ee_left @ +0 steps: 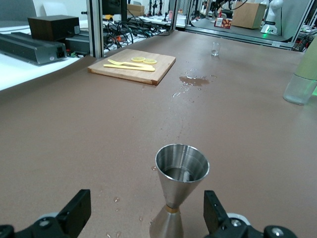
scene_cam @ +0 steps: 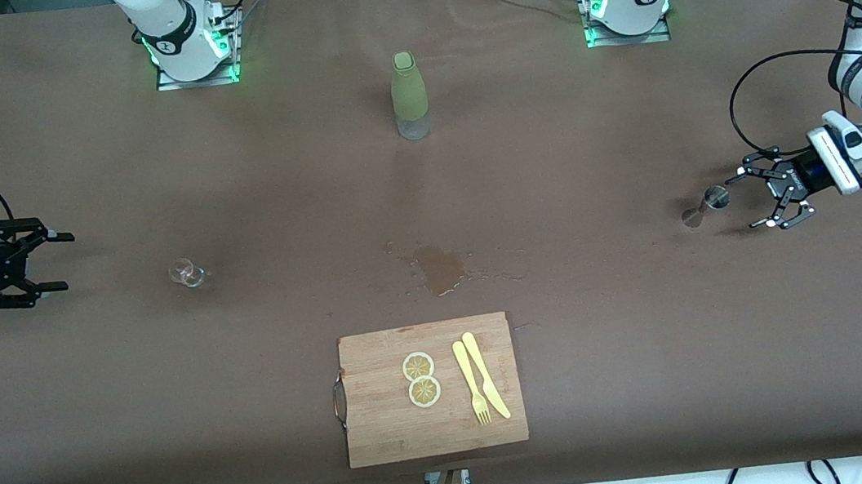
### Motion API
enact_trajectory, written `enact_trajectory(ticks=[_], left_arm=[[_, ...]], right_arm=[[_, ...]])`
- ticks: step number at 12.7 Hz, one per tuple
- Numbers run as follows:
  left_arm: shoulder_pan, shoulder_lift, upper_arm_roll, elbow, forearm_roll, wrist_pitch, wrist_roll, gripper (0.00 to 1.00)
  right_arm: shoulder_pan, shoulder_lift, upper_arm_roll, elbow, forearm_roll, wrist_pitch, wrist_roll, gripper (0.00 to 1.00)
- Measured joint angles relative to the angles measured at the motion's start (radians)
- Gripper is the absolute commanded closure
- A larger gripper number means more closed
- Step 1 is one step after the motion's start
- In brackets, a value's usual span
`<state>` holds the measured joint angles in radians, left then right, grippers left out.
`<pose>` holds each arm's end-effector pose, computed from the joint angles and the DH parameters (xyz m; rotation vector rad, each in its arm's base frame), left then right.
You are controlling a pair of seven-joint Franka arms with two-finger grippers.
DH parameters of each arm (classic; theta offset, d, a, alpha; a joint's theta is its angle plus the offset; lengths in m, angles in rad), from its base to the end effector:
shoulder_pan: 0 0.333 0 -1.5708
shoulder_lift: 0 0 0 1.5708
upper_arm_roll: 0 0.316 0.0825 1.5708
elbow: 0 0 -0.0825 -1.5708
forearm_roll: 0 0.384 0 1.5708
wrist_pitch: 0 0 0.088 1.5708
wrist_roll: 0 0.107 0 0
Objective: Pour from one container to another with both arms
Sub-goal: 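Lower the right gripper around the beaker while the left gripper reaches the jigger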
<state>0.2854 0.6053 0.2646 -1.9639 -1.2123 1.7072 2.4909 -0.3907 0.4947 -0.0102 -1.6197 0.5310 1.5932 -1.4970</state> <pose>0.5165 0.2129 0.1622 1.8221 -1.2418 1.0434 0.5959 -0.1941 0.3195 -2.1645 -1.0985 -0.1505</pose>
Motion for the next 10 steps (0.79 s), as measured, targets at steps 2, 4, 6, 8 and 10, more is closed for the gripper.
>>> enact_trajectory(ticks=[2, 4, 6, 8, 10], left_arm=[[-0.005, 0.035, 0.000, 0.013, -0.037, -0.016, 0.041, 0.00], [-0.010, 0.059, 0.000, 0.022, -0.046, -0.024, 0.081, 0.00], [-0.015, 0.070, 0.000, 0.028, -0.046, -0.027, 0.108, 0.00], [-0.023, 0.080, -0.001, 0.028, -0.047, -0.028, 0.133, 0.00], [-0.040, 0.097, -0.001, 0.029, -0.069, -0.029, 0.156, 0.00]], right_arm=[[-0.011, 0.036, 0.000, 0.000, 0.039, 0.001, -0.052, 0.00], [-0.016, 0.074, 0.000, 0.000, 0.090, 0.010, -0.138, 0.00], [-0.018, 0.116, 0.000, 0.001, 0.138, 0.015, -0.218, 0.00], [-0.023, 0.153, 0.000, 0.001, 0.183, 0.024, -0.291, 0.00], [-0.025, 0.190, 0.000, 0.001, 0.222, 0.045, -0.365, 0.00]])
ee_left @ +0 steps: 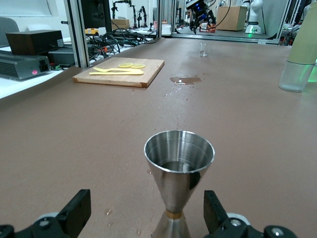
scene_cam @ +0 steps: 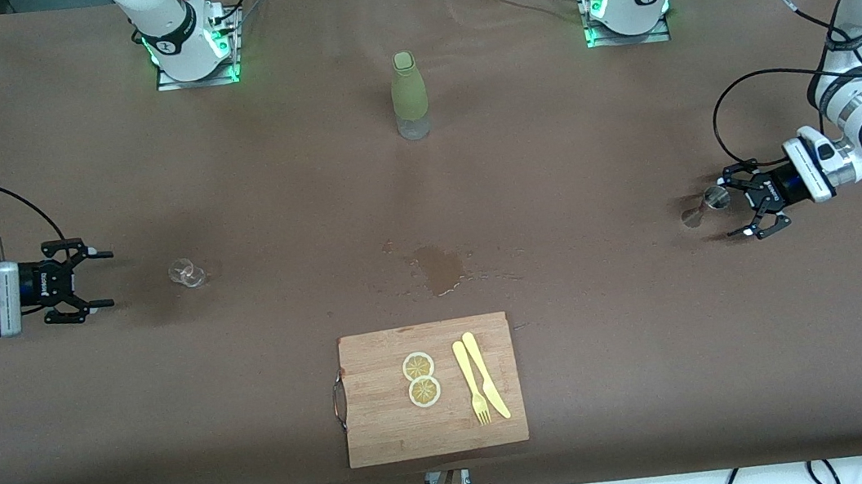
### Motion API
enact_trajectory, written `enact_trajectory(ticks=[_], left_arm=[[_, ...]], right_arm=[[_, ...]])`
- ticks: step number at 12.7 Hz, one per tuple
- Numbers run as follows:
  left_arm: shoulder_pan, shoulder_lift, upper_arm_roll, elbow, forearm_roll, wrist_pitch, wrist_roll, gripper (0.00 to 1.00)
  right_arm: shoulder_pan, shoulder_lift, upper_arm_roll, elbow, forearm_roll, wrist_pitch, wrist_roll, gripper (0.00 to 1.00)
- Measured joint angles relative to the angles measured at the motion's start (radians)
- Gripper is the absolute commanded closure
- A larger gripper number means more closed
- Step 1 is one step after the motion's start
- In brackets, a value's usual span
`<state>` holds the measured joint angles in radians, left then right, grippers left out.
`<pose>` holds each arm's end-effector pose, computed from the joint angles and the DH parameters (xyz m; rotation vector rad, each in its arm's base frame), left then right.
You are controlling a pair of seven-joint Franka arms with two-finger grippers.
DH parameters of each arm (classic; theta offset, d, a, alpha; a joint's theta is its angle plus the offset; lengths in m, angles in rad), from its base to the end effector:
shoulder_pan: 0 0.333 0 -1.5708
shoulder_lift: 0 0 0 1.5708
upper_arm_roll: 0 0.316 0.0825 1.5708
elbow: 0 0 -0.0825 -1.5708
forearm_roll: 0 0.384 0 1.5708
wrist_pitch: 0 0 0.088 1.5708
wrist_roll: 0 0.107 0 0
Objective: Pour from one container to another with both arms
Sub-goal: 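Lower the right gripper around the beaker while the left gripper reaches the jigger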
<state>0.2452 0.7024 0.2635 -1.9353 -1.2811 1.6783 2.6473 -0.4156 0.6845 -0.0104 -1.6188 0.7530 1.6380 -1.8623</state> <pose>0.5225 0.1868 0.1211 1.7135 -1.3246 1.1176 0.5985 -0.1951 0.2115 -1.9016 -1.1843 -0.4515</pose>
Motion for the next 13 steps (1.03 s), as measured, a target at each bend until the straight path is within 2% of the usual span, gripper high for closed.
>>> enact_trajectory(ticks=[4, 5, 7, 9, 10, 11, 12, 13], left_arm=[[-0.027, 0.033, -0.003, 0.001, -0.006, -0.009, 0.026, 0.01], [-0.030, 0.039, -0.003, 0.001, -0.006, -0.016, 0.033, 0.03], [-0.035, 0.045, -0.003, 0.002, -0.006, -0.033, 0.040, 0.25], [-0.038, 0.045, -0.003, 0.003, -0.006, -0.041, 0.044, 0.52], [-0.038, 0.045, -0.003, 0.003, -0.006, -0.042, 0.046, 0.73], [-0.038, 0.045, -0.003, 0.004, -0.006, -0.042, 0.047, 0.90], [-0.038, 0.045, -0.003, 0.004, -0.006, -0.043, 0.048, 1.00], [-0.038, 0.045, -0.003, 0.005, -0.008, -0.043, 0.048, 1.00]], right_arm=[[-0.001, 0.065, 0.000, 0.000, 0.074, 0.029, -0.126, 0.00], [-0.001, 0.081, 0.000, 0.000, 0.094, 0.035, -0.163, 0.00], [-0.001, 0.114, 0.001, 0.000, 0.127, 0.040, -0.245, 0.00], [0.000, 0.135, 0.004, 0.001, 0.146, 0.041, -0.316, 0.00], [0.000, 0.140, 0.006, 0.001, 0.153, 0.041, -0.342, 0.00], [0.001, 0.143, 0.009, 0.001, 0.163, 0.041, -0.361, 0.00], [0.002, 0.147, 0.011, 0.001, 0.169, 0.041, -0.371, 0.00], [0.004, 0.152, 0.012, 0.001, 0.170, 0.041, -0.382, 0.00]])
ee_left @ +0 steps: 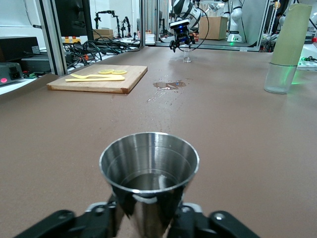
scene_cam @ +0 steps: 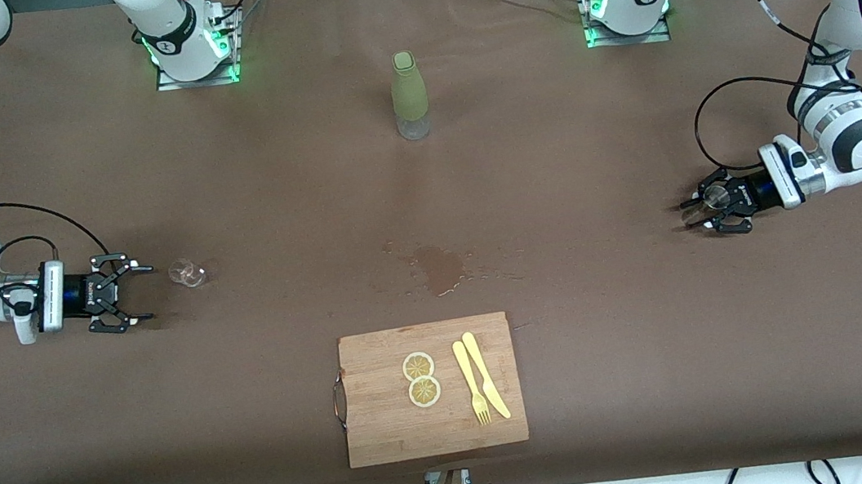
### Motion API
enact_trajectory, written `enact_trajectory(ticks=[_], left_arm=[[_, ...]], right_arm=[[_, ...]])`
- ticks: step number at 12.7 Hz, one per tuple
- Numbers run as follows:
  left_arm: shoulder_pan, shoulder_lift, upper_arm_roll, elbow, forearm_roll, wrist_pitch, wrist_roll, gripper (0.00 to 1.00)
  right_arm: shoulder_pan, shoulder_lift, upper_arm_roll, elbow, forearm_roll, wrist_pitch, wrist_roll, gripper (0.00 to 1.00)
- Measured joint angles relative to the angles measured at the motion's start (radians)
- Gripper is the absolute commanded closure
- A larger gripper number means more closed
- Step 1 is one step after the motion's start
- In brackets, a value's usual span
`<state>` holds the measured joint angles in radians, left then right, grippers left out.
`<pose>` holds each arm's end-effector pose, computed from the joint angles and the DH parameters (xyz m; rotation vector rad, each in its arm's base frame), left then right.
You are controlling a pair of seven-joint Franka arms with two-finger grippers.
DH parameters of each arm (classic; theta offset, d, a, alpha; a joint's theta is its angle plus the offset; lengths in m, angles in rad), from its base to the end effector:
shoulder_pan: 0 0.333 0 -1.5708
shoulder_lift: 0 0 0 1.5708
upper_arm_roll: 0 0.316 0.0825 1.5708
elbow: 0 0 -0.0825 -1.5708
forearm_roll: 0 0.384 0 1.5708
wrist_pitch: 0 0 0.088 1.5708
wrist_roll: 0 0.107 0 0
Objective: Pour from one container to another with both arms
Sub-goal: 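Lower the right gripper around the beaker while the left gripper reaches the jigger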
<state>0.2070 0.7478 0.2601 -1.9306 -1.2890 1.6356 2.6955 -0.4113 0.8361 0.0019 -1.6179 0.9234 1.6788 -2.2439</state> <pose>0.5213 0.1581 0.1002 1.6207 -1.3450 1.1065 0.5949 -0.1740 0.1257 -1.6818 -1.3239 -0.7486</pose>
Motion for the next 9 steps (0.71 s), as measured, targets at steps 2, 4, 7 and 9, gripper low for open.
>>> enact_trajectory(ticks=[2, 4, 7, 9], left_arm=[[-0.001, 0.000, 0.000, 0.002, -0.011, 0.000, 0.001, 1.00], [-0.004, 0.000, 0.000, 0.003, -0.012, 0.000, 0.001, 1.00], [-0.005, 0.000, -0.002, 0.005, -0.012, -0.008, -0.002, 1.00], [-0.007, 0.000, -0.027, 0.007, -0.039, -0.021, -0.008, 1.00]], right_arm=[[0.002, 0.013, 0.002, 0.005, 0.002, 0.000, -0.020, 0.00], [0.003, 0.018, 0.002, 0.010, 0.003, 0.000, -0.028, 0.00], [0.005, 0.018, 0.011, 0.011, 0.004, 0.000, -0.031, 0.00], [0.010, 0.018, 0.015, 0.012, 0.008, 0.000, -0.038, 0.00]])
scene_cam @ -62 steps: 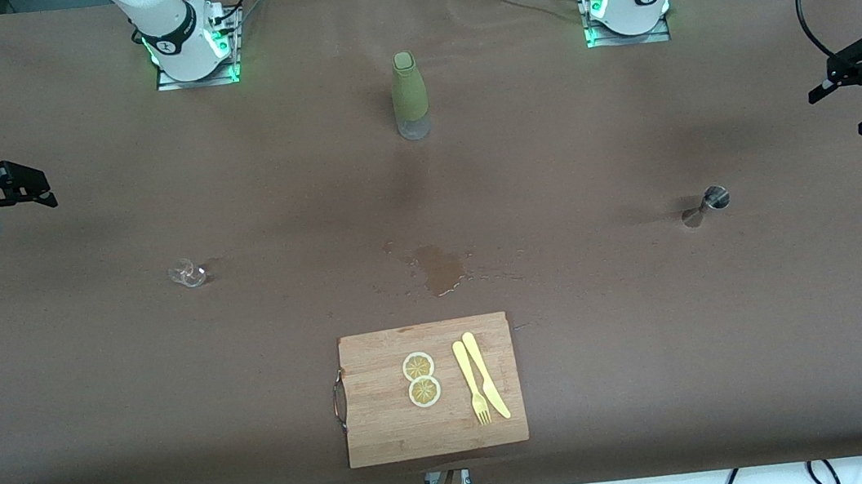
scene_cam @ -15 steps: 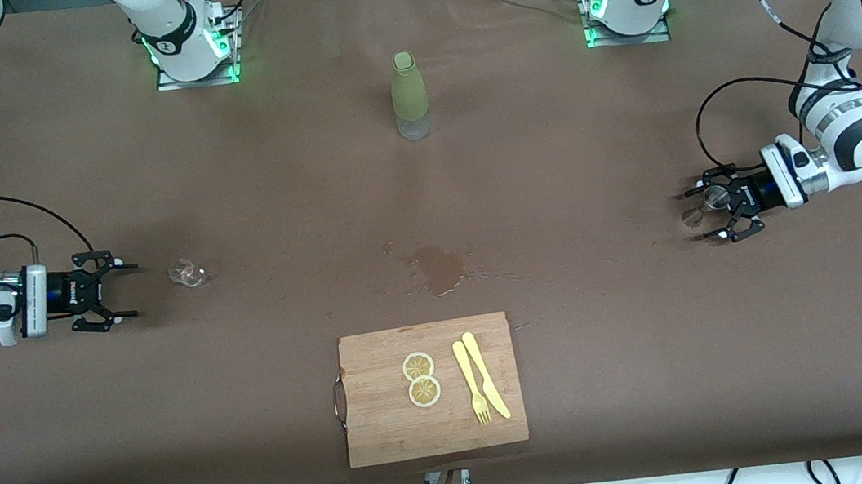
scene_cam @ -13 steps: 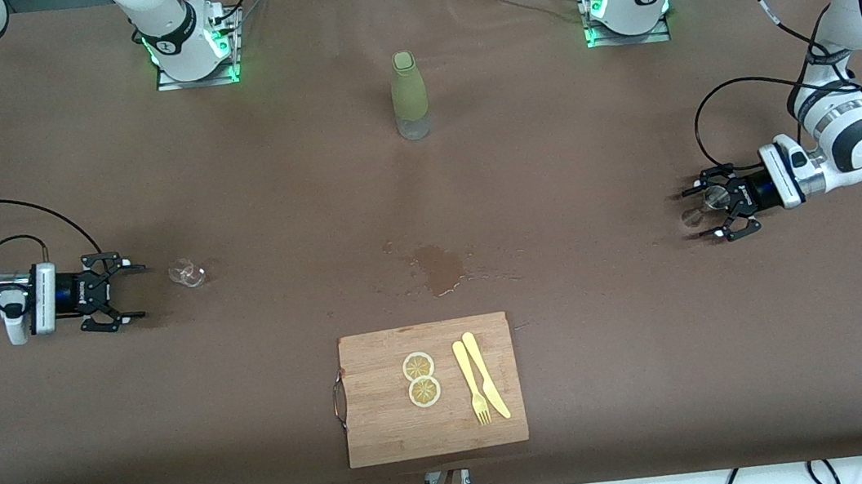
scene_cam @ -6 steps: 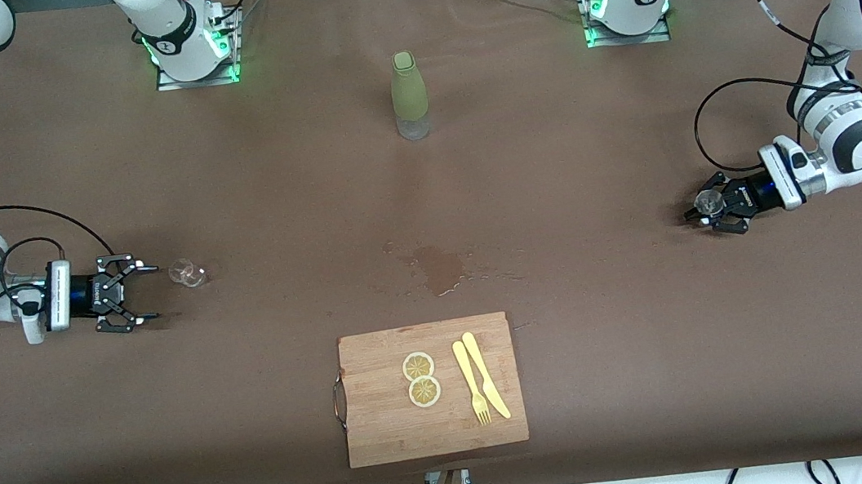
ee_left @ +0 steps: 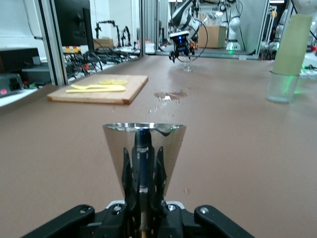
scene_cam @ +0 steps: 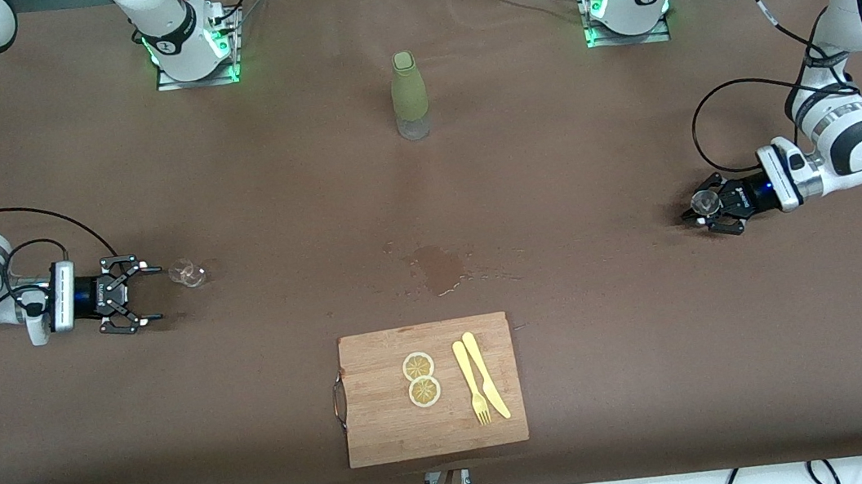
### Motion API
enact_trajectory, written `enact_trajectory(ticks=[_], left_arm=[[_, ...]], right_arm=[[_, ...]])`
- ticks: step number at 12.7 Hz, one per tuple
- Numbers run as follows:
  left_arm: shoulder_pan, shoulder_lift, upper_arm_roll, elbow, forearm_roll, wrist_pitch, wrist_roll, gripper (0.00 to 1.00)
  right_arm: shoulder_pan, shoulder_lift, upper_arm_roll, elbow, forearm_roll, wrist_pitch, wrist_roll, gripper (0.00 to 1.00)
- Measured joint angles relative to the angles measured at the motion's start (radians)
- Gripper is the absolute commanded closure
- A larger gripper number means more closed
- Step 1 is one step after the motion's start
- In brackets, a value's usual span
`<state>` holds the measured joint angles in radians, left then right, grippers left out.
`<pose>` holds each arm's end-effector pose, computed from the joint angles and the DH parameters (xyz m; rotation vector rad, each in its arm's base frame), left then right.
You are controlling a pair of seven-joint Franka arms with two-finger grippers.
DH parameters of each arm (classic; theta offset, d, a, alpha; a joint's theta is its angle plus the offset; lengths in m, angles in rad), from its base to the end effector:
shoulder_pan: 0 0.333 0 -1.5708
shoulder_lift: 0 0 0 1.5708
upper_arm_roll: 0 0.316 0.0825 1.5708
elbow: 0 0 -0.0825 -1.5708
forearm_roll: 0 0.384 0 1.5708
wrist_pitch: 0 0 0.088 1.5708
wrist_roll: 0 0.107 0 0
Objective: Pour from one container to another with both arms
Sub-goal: 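Lower the right gripper around the beaker while the left gripper reaches the jigger, then close the right gripper on the beaker while the left gripper grips the jigger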
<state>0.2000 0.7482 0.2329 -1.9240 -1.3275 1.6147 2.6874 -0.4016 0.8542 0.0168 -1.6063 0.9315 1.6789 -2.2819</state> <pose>0.5317 0.1379 0.1039 1.5791 -1.3158 1.1450 0.6001 -0.1600 0.1197 -1.6365 -1.3588 -0.7732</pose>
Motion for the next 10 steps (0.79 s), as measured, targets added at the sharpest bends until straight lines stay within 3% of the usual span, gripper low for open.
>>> enact_trajectory(ticks=[10], left_arm=[[-0.038, 0.005, -0.184, 0.002, -0.175, -0.002, -0.080, 1.00]], right_arm=[[0.030, 0.000, -0.006, -0.026, 0.016, -0.001, -0.169, 0.00]])
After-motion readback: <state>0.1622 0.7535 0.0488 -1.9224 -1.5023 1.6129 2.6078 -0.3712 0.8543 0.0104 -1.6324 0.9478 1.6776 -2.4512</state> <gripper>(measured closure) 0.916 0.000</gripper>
